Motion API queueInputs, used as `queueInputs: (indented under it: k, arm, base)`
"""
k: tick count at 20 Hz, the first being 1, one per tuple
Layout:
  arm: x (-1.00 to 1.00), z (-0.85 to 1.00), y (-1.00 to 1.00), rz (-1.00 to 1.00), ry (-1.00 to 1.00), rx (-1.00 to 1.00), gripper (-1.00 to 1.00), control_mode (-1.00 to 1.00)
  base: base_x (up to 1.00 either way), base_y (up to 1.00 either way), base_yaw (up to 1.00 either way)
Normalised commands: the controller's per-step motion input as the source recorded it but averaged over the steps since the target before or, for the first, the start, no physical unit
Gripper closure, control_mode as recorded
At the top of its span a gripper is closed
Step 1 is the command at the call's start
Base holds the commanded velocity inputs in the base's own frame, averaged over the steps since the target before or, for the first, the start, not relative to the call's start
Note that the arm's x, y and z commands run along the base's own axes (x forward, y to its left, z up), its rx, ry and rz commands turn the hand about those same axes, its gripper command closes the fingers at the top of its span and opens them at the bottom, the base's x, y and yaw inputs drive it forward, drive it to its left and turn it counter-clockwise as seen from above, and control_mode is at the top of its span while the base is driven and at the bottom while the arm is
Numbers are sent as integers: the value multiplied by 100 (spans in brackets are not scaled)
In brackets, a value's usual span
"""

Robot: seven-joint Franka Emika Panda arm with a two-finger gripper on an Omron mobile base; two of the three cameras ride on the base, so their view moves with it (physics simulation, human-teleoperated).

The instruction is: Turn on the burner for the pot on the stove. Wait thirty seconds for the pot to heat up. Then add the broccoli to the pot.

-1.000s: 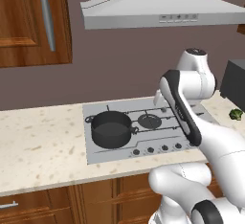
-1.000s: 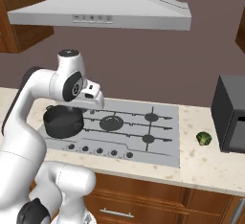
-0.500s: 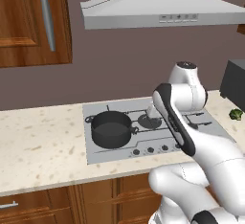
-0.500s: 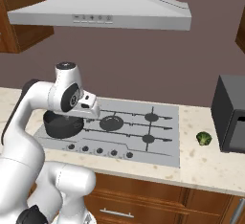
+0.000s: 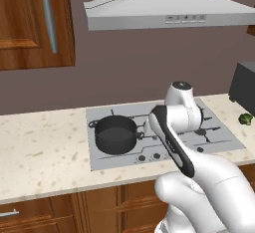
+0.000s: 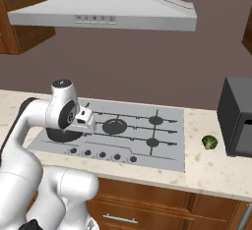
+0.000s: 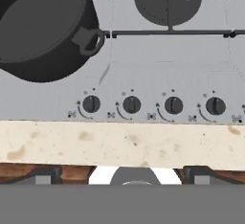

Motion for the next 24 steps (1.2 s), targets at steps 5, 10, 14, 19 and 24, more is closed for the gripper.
queueInputs:
  k: [5, 10, 14, 19, 24]
  arm:
    - [0, -49, 26, 0, -5, 0, -100, -100]
    - [0, -47, 28, 0, -10, 0, -100, -100]
    - [0, -47, 28, 0, -12, 3, -100, -100]
    - [4, -47, 21, 0, -11, 4, -100, -100]
    - [1, -30, 4, 0, -10, 3, -100, -100]
  base:
    - [0, 0, 0]
    - [0, 0, 0]
    - [0, 0, 0]
    - [0, 0, 0]
    - [0, 0, 0]
